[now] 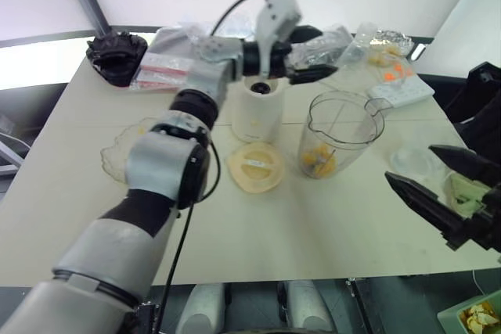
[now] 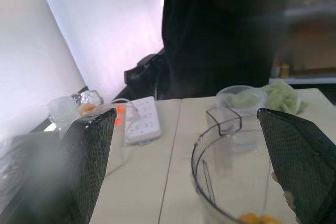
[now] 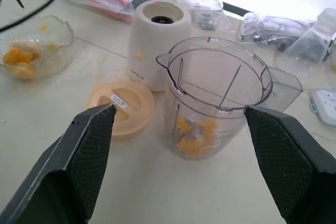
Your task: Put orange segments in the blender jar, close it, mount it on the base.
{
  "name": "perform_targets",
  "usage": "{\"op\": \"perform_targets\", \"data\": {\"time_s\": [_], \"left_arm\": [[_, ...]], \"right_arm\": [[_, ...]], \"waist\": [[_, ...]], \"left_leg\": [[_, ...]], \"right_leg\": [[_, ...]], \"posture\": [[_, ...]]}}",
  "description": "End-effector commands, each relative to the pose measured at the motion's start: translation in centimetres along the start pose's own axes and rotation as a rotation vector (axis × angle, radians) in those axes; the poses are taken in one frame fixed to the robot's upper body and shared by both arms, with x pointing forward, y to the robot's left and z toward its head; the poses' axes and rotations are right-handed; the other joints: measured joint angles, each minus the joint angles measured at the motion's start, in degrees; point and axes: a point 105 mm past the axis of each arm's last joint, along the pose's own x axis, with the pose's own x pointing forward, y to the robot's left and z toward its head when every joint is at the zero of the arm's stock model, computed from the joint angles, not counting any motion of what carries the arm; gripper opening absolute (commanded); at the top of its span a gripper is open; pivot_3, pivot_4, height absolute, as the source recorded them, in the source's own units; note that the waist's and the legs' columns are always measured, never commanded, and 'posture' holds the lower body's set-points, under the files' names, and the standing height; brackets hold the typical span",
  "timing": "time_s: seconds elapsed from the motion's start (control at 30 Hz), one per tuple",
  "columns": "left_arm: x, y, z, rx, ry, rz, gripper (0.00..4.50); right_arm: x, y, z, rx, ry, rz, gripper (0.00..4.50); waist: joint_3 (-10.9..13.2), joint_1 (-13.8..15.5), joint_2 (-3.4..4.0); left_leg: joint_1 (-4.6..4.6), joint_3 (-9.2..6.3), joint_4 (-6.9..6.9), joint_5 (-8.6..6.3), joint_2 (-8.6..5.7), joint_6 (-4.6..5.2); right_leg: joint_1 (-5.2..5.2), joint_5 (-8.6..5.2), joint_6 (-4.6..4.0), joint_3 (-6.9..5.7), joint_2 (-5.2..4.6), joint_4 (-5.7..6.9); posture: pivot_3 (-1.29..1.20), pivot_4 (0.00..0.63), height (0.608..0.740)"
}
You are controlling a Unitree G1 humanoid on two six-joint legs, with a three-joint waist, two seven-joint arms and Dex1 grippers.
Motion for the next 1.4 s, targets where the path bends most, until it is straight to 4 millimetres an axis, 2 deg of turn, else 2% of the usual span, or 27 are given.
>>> {"op": "perform_targets", "data": {"time_s": [0.03, 0.07, 0.2, 0.33, 0.47, 0.5, 0.57, 0.7, 0.8, 0.93, 1.13, 1.27, 1.4], "left_arm": [[-2.7, 0.2, 0.2, 0.007, 0.000, -0.022, 4.46], [-4.0, 0.2, -0.5, 0.001, 0.021, -0.018, 4.46], [-6.4, -1.3, -2.6, -0.048, 0.075, 0.009, 4.46], [-9.1, -4.8, -5.9, -0.079, 0.192, 0.003, 4.46], [-10.7, -8.3, -8.8, -0.108, 0.281, -0.028, 4.46], [-11.0, -9.1, -9.3, -0.140, 0.279, -0.024, 4.46], [-10.8, -10.9, -11.3, -0.193, 0.284, 0.014, 4.46], [-10.0, -13.1, -13.0, -0.234, 0.289, 0.034, 4.46], [-9.6, -14.0, -13.5, -0.249, 0.286, 0.052, 4.46], [-9.3, -14.3, -13.0, -0.268, 0.259, 0.085, 4.46], [-9.2, -15.3, -13.1, -0.275, 0.262, 0.079, 4.46], [-9.2, -15.2, -13.3, -0.276, 0.265, 0.092, 4.46], [-9.2, -15.1, -13.2, -0.273, 0.264, 0.101, 4.46]], "right_arm": [[-0.4, -1.2, -0.9, 0.003, -0.005, -0.041, 4.10], [-0.4, -1.5, -1.4, 0.014, 0.005, -0.049, 4.10], [-1.0, -3.8, -3.3, 0.010, 0.038, -0.125, 4.10], [-1.2, -6.2, -4.9, 0.035, 0.033, -0.226, 4.10], [-1.0, -9.1, -6.5, 0.036, 0.012, -0.369, 4.10], [-0.9, -9.7, -7.1, 0.043, 0.010, -0.400, 4.10], [-1.1, -12.7, -8.9, 0.077, 0.015, -0.524, 4.10], [-0.7, -16.0, -10.5, 0.118, -0.008, -0.626, 4.10], [-0.1, -18.1, -11.7, 0.164, -0.018, -0.693, 4.10], [0.8, -20.0, -13.1, 0.180, 0.006, -0.737, 4.10], [2.5, -21.0, -14.5, 0.182, 0.030, -0.746, 4.10], [3.3, -21.6, -16.1, 0.204, 0.044, -0.781, 4.10], [3.9, -21.6, -16.6, 0.205, 0.047, -0.781, 4.10]], "waist": [[-0.02, -0.06, 0.03], [-0.02, -0.10, 0.03], [-0.04, -0.10, 0.06], [-0.05, -0.08, 0.08], [-0.11, -0.07, 0.18], [-0.14, -0.06, 0.23], [-0.22, -0.05, 0.24], [-0.28, 0.02, 0.28], [-0.32, -0.10, 0.36], [-0.45, -0.16, 0.59], [-0.62, -0.36, 0.92], [-0.60, -0.36, 0.93], [-0.60, -0.44, 0.96]], "left_leg": [[0.01, -0.04, 0.00, 0.00, 0.01, 0.00], [0.03, -0.11, -0.01, 0.00, 0.02, 0.00], [0.08, -0.17, 0.02, 0.00, 0.03, 0.00], [0.07, -0.20, 0.03, 0.00, 0.02, -0.01], [0.11, -0.19, 0.02, 0.01, 0.03, -0.03], [0.12, -0.16, 0.02, 0.02, 0.03, -0.06], [0.15, -0.16, 0.02, 0.04, 0.03, -0.09], [0.22, -0.18, 0.05, 0.05, -0.03, -0.09], [0.27, -0.11, 0.05, 0.05, -0.03, -0.09], [0.35, -0.11, 0.02, 0.05, -0.01, -0.08], [0.44, -0.05, 0.01, 0.05, -0.04, -0.08], [0.92, 0.10, -0.05, 0.05, -0.08, -0.07], [1.03, 0.09, -0.07, 0.04, -0.04, -0.07]], "right_leg": [[0.00, 0.00, 0.00, 0.00, 0.00, 0.01], [0.00, 0.00, 0.00, 0.02, -0.02, 0.03], [0.00, 0.01, -0.01, 0.05, -0.03, 0.10], [0.00, 0.00, -0.03, 0.08, -0.07, 0.10], [-0.02, -0.04, -0.18, 0.09, -0.09, 0.11], [-0.01, -0.08, -0.28, 0.10, -0.11, 0.12], [0.01, -0.07, -0.33, 0.09, -0.12, 0.13], [0.21, -0.06, -0.34, 0.05, -0.16, 0.02], [0.21, -0.06, -0.34, 0.06, -0.17, 0.05], [0.22, -0.06, -0.34, 0.06, -0.08, 0.14], [0.26, -0.06, -0.33, 0.08, -0.05, 0.20], [0.77, -0.09, -0.33, 0.06, -0.03, 0.08], [0.90, -0.12, -0.33, 0.06, -0.02, 0.02]], "posture": [[0.00, 0.150, 0.740], [0.00, 0.150, 0.740], [0.00, 0.150, 0.740], [0.00, 0.150, 0.740], [0.00, 0.150, 0.740], [0.00, 0.150, 0.740], [0.00, 0.150, 0.740], [0.00, 0.150, 0.740], [0.00, 0.150, 0.740], [0.00, 0.150, 0.740], [0.00, 0.150, 0.740], [0.00, 0.150, 0.740], [0.00, 0.150, 0.740]]}}
